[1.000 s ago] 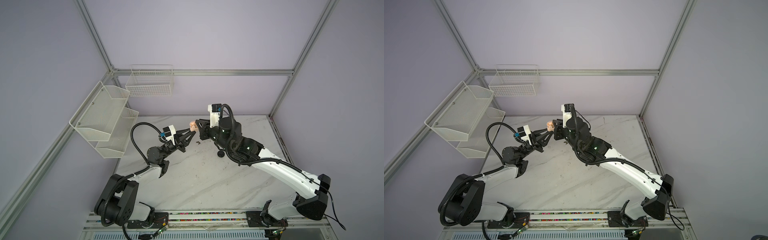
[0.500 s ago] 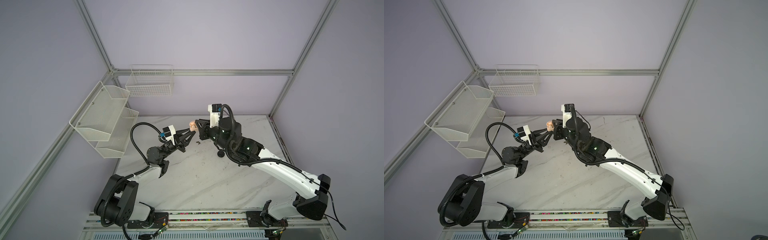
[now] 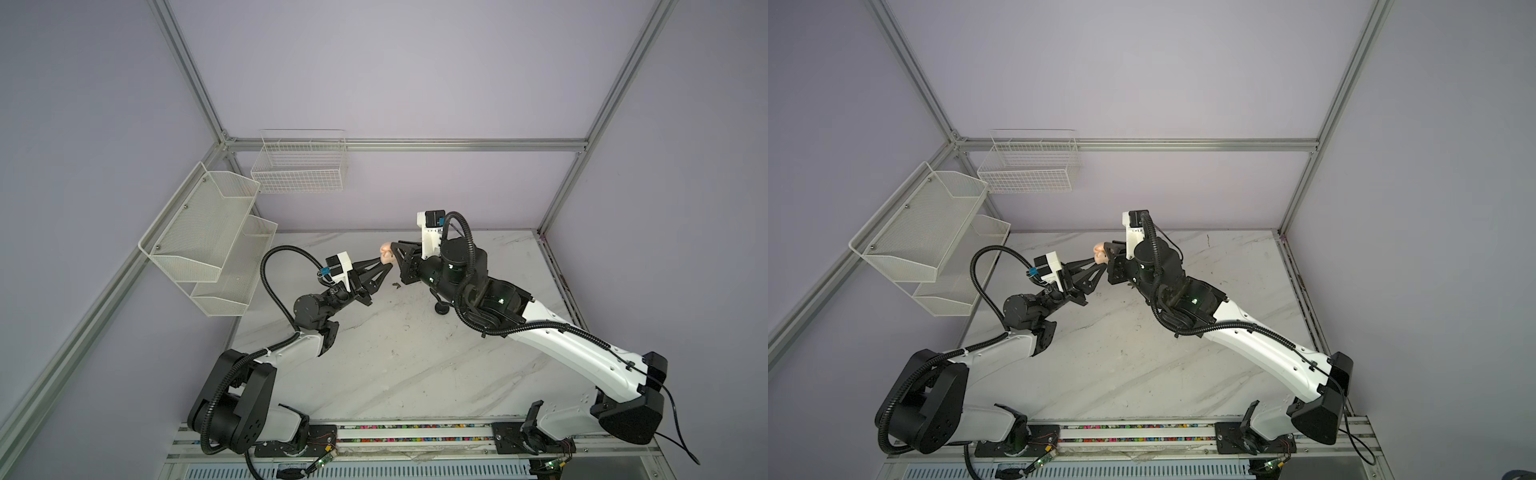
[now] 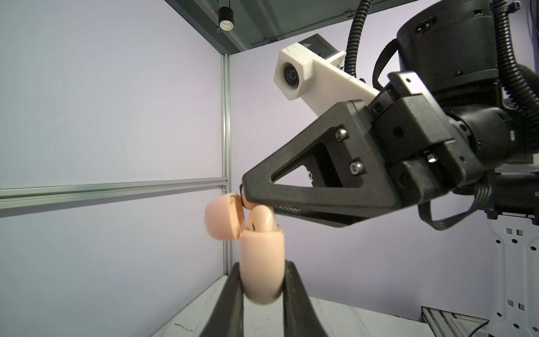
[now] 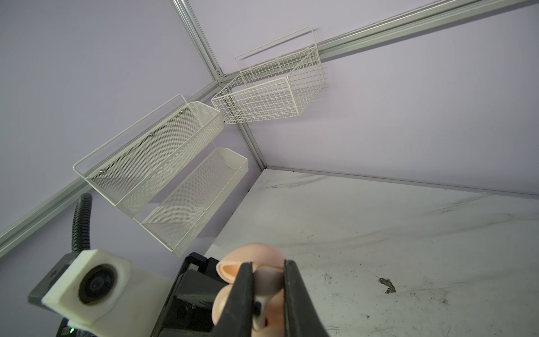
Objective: Insert wireless bluetooth earbuds into charging case
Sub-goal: Insert the wireless bluetooth earbud into the charging case, then close the charging case.
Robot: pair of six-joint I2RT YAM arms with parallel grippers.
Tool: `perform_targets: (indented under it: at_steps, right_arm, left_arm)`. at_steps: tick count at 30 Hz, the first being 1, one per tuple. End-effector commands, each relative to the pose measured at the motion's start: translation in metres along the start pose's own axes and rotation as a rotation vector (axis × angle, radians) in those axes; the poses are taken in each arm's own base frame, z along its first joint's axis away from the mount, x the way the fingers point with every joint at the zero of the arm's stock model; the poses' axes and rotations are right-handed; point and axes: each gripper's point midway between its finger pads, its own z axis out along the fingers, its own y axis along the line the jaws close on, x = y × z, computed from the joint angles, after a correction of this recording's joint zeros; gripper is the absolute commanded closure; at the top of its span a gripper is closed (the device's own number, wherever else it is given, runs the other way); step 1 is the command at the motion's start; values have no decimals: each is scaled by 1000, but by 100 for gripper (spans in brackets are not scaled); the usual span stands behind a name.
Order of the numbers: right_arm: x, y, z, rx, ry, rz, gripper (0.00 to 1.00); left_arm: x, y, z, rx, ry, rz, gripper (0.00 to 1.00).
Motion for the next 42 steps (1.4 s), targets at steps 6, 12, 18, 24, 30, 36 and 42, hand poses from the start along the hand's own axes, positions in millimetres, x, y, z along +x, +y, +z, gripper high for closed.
perform_targets:
  at_steps: [6, 12, 18, 24, 30, 36, 42]
  right_arm:
    - [9, 0, 0, 5, 21, -25, 87]
    - [1, 4, -2, -7, 10, -39, 79]
    - [-5, 8, -1, -13, 7, -54, 65]
    - [-19, 11, -6, -8, -9, -74, 57]
    - [-51, 17, -39, -58, -3, -166, 48]
    - [-41, -1, -55, -317, 219, -127, 42]
    - [-11, 2, -53, -450, 339, -70, 36]
  left_arm:
    - [-29, -10, 1, 21, -81, 82, 100]
    - [-29, -10, 1, 21, -80, 85, 100]
    - [-27, -9, 0, 18, -77, 83, 100]
    - [-26, -10, -2, 13, -75, 89, 100]
    - [-15, -13, -3, 40, -43, 43, 100]
    - [-2, -38, -9, 186, 39, -23, 100]
    - [8, -49, -9, 266, 97, -93, 100]
